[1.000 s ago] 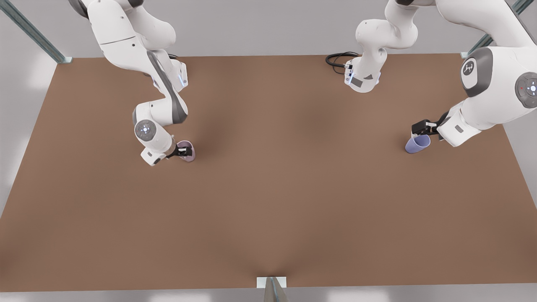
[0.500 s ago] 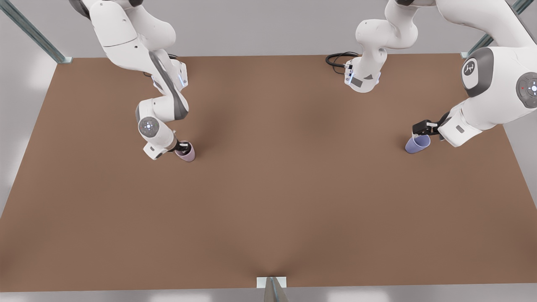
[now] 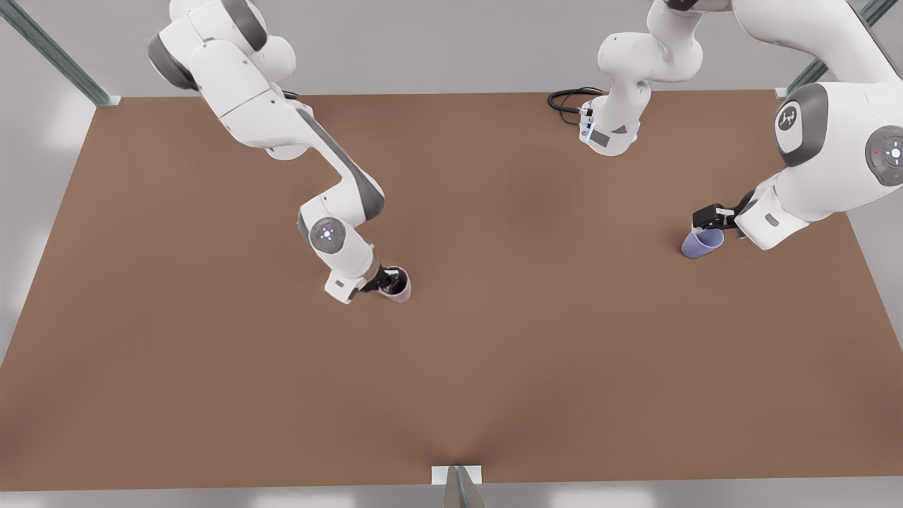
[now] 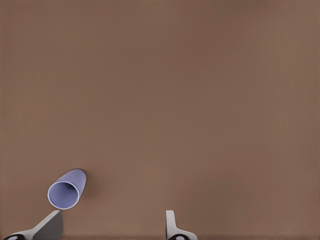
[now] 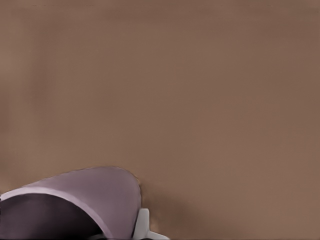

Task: Stack the cups, with the pink cup at the bottom and the purple cup at the top

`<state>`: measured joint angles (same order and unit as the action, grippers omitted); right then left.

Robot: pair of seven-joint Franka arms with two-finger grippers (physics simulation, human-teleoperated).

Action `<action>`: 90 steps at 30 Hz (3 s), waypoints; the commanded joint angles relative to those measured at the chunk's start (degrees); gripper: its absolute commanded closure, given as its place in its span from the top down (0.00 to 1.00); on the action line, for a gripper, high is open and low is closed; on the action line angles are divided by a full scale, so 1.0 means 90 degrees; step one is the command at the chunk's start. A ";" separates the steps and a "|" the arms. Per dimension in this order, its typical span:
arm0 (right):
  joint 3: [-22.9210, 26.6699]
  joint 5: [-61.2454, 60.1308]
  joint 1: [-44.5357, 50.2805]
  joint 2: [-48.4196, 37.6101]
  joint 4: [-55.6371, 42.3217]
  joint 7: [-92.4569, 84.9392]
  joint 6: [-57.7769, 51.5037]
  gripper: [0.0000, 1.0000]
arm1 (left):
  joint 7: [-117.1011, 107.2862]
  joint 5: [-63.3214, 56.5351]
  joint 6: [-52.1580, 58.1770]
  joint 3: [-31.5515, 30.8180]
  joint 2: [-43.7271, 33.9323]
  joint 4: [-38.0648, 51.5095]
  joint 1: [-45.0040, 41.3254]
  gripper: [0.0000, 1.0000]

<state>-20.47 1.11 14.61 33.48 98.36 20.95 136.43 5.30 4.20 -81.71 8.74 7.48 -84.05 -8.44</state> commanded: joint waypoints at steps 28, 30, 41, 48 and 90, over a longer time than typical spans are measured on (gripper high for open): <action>0.0214 0.0188 0.0029 -0.0219 -0.3171 0.1805 -0.4398 1.00 | 0.0192 -0.0036 -0.0831 0.0650 0.0458 -0.0581 0.0030 1.00; 0.0214 0.0111 -0.1493 -0.1941 -0.1487 -0.0057 -0.4348 1.00 | 0.0202 -0.0105 -0.2197 0.0787 0.0235 -0.1849 0.0127 1.00; 0.0185 0.1088 -0.2668 -0.2304 -0.1613 -0.9535 -0.4622 1.00 | 0.1676 -0.0408 -0.4299 0.0797 0.0107 -0.4333 0.1592 1.00; 0.1796 0.0375 -0.1311 -0.2324 -0.1749 -0.2972 -0.5501 1.00 | 0.2536 -0.0437 -0.5052 0.1080 0.0253 -0.5007 0.1875 1.00; 0.1786 0.0345 -0.1848 -0.2275 -0.1701 -0.2611 -0.5599 1.00 | -0.5374 -0.0456 -0.1810 -0.1567 0.2733 0.0813 -0.1083 0.21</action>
<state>-4.39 4.25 -2.02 13.07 83.08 -1.88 86.12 -0.91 1.35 -106.04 -5.29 31.09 -78.40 -16.81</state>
